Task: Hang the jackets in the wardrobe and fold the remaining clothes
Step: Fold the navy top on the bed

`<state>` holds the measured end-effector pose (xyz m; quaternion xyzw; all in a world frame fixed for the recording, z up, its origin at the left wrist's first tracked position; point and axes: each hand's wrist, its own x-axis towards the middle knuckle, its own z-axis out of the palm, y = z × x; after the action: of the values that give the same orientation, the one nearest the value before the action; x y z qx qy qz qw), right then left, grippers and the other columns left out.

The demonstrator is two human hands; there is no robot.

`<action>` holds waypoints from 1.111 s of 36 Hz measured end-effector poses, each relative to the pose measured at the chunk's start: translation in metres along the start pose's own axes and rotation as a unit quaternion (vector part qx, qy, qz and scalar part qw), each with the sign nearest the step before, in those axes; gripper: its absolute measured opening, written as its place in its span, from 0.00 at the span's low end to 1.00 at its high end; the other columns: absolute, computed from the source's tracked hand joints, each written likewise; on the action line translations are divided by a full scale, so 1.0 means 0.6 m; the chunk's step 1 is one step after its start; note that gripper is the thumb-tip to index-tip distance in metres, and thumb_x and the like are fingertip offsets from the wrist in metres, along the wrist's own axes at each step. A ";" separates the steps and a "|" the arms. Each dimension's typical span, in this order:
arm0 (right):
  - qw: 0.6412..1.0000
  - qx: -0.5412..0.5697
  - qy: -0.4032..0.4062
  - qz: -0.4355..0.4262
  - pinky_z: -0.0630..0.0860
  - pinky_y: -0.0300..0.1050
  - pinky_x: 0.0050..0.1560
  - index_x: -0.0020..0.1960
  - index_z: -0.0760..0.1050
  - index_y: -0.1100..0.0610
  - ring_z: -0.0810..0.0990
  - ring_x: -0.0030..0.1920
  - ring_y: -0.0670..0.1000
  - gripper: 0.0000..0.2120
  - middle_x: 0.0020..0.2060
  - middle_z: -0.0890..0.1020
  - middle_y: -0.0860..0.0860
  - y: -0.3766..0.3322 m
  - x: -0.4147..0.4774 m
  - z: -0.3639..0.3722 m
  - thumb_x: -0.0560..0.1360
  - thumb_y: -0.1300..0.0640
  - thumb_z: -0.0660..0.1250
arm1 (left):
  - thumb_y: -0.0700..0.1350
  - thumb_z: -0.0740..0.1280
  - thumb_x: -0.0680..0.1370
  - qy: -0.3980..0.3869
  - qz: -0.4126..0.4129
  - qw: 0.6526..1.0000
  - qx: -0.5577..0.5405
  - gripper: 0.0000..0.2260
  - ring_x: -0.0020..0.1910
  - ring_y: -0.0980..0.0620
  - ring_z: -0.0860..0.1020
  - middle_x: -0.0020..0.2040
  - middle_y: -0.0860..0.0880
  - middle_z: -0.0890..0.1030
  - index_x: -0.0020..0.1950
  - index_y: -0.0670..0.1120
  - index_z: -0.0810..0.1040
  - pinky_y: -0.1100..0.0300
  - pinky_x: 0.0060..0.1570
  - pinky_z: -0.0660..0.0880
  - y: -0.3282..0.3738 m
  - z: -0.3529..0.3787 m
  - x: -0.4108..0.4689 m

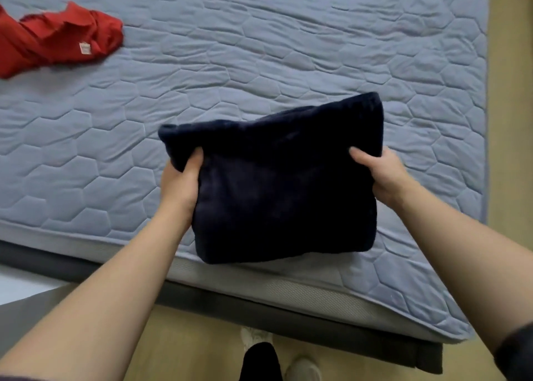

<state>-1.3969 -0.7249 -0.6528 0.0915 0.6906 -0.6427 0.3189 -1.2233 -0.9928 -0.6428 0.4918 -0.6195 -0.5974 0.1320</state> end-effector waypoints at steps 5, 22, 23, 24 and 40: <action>0.968 -0.228 0.101 0.039 0.75 0.51 0.58 0.61 0.75 0.62 0.79 0.55 0.56 0.15 0.56 0.80 0.60 0.109 0.066 0.036 0.75 0.58 0.68 | 0.56 0.63 0.79 -0.034 -0.131 0.985 0.110 0.27 0.61 0.44 0.75 0.64 0.41 0.76 0.68 0.38 0.70 0.60 0.52 0.70 -0.097 0.046 0.082; 0.776 -0.585 0.016 -0.235 0.43 0.74 0.67 0.77 0.51 0.44 0.43 0.77 0.58 0.33 0.78 0.48 0.50 0.076 -0.051 0.253 0.75 0.47 0.59 | 0.66 0.53 0.78 -0.110 -0.276 0.951 -0.086 0.22 0.40 0.52 0.81 0.42 0.51 0.83 0.49 0.51 0.76 0.58 0.40 0.76 -0.089 -0.028 0.018; 0.762 -0.602 -0.035 -0.235 0.42 0.75 0.66 0.77 0.49 0.41 0.40 0.77 0.58 0.31 0.78 0.46 0.49 0.089 -0.051 0.270 0.77 0.44 0.57 | 0.65 0.52 0.78 -0.106 -0.280 0.948 -0.106 0.21 0.40 0.52 0.80 0.42 0.50 0.82 0.48 0.51 0.75 0.58 0.39 0.74 -0.100 -0.036 0.008; 0.745 -0.624 -0.077 -0.225 0.41 0.77 0.65 0.77 0.47 0.40 0.38 0.76 0.59 0.30 0.78 0.43 0.48 0.106 -0.047 0.283 0.78 0.42 0.54 | 0.64 0.52 0.79 -0.108 -0.282 0.947 -0.113 0.21 0.41 0.51 0.79 0.42 0.50 0.82 0.48 0.51 0.74 0.58 0.39 0.73 -0.111 -0.043 -0.003; 0.691 -0.701 -0.068 -0.161 0.33 0.80 0.59 0.76 0.40 0.40 0.31 0.74 0.61 0.32 0.76 0.34 0.50 0.222 0.100 0.334 0.77 0.35 0.48 | 0.52 0.67 0.76 -0.123 -0.096 0.970 0.186 0.09 0.51 0.49 0.78 0.45 0.56 0.78 0.50 0.52 0.70 0.53 0.50 0.73 -0.266 -0.055 -0.035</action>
<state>-1.3076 -0.9103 -0.7907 -0.3150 0.9210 -0.0178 0.2283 -1.1163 -0.9654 -0.7643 0.4878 -0.6810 -0.5376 -0.0963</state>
